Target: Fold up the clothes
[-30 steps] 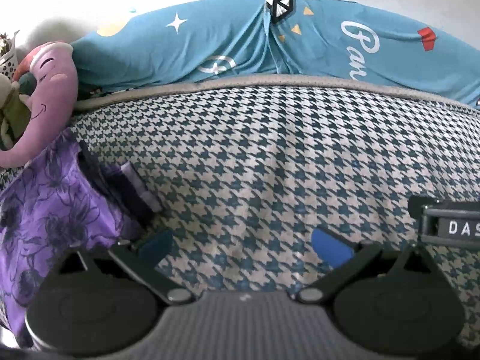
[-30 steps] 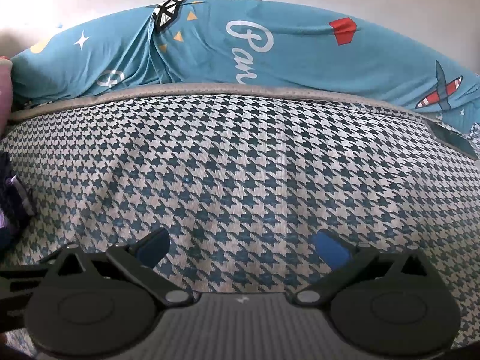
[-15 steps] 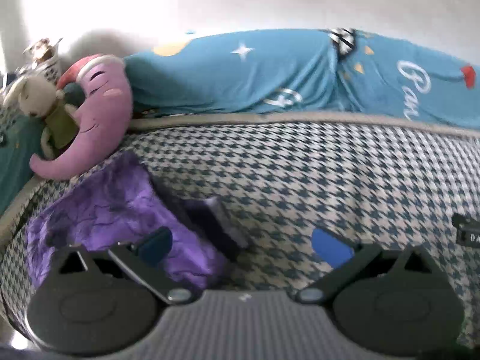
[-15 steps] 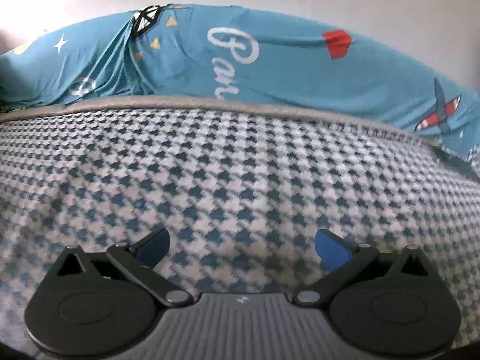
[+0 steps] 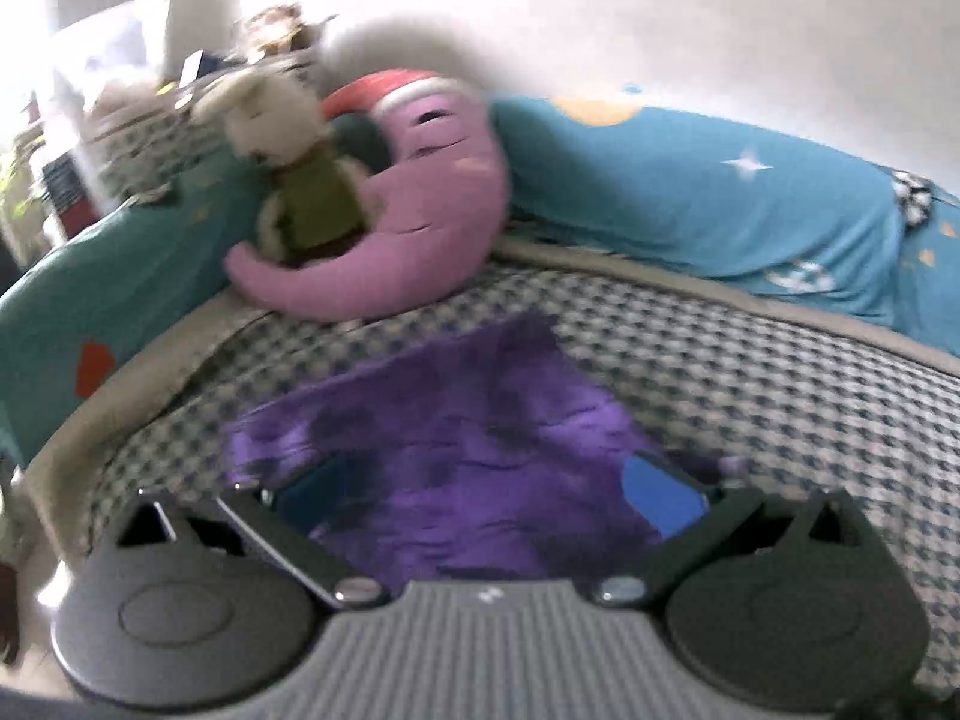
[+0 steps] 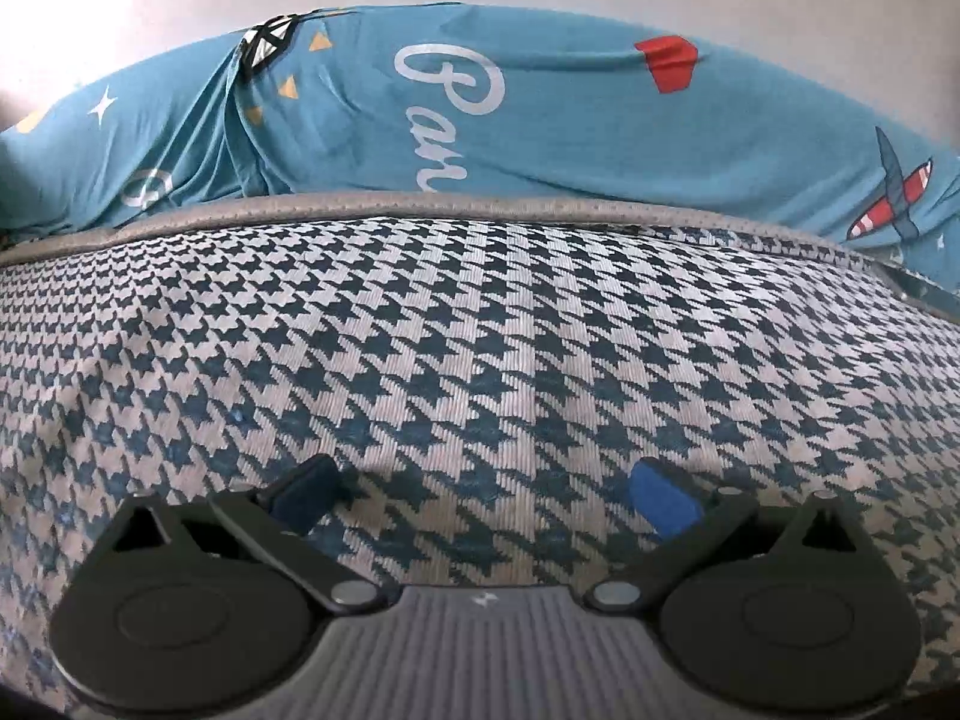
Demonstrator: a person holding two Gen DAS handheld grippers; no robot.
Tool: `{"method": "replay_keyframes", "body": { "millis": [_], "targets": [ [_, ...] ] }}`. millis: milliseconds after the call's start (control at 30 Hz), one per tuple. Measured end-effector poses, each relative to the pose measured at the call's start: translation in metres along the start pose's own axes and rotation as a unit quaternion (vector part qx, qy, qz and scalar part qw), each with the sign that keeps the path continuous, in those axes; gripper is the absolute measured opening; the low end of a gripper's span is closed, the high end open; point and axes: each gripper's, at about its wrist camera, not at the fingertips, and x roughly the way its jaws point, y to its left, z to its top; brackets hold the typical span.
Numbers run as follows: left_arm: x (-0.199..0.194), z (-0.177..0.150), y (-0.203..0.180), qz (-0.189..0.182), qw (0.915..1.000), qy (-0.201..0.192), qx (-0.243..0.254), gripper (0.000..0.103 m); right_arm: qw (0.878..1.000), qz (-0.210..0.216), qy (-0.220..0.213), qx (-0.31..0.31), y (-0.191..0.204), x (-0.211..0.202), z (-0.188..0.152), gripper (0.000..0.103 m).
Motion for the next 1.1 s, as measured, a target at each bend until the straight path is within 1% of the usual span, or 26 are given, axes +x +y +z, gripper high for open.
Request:
{"method": "replay_keyframes", "body": {
  "millis": [167, 233, 267, 367, 433, 600, 733, 833, 933, 1100],
  "targets": [
    [0.005, 0.000, 0.031, 0.024, 0.9995, 0.014, -0.016, 0.103, 1.000, 0.000, -0.004, -0.002, -0.001, 0.000, -0.001, 0.103],
    [0.010, 0.001, 0.039, 0.036, 0.9988, 0.028, -0.019, 0.103, 1.000, 0.018, 0.008, -0.001, -0.002, -0.001, -0.001, 0.103],
    [0.013, 0.001, 0.043, 0.040, 0.9984, 0.035, -0.020, 0.103, 1.000, 0.018, 0.008, 0.001, -0.001, -0.001, -0.001, 0.103],
    [0.015, 0.002, 0.052, 0.044, 0.9975, 0.047, -0.028, 0.103, 1.000, 0.016, 0.008, 0.003, -0.001, -0.002, -0.001, 0.103],
    [0.016, 0.004, 0.059, 0.044, 0.9970, 0.054, -0.033, 0.103, 1.000, 0.014, 0.007, 0.003, -0.001, -0.003, -0.002, 0.103],
    [0.016, 0.010, 0.069, 0.029, 0.9959, 0.063, -0.058, 0.103, 1.000, 0.012, 0.007, 0.006, 0.000, -0.002, -0.001, 0.103],
    [0.011, 0.014, 0.068, 0.016, 0.9959, 0.058, -0.069, 0.103, 1.000, 0.011, 0.007, 0.007, 0.001, -0.002, -0.001, 0.103],
    [0.008, 0.013, 0.068, 0.029, 0.9955, 0.053, -0.072, 0.103, 1.000, 0.011, 0.007, 0.008, 0.000, -0.002, -0.001, 0.103],
    [0.010, 0.013, 0.069, 0.034, 0.9950, 0.057, -0.074, 0.103, 1.000, 0.010, 0.007, 0.009, 0.001, -0.002, -0.001, 0.103],
    [0.013, 0.015, 0.067, 0.032, 0.9959, 0.056, -0.063, 0.103, 1.000, 0.009, 0.007, 0.009, 0.001, -0.003, -0.001, 0.103]
  ]
}}
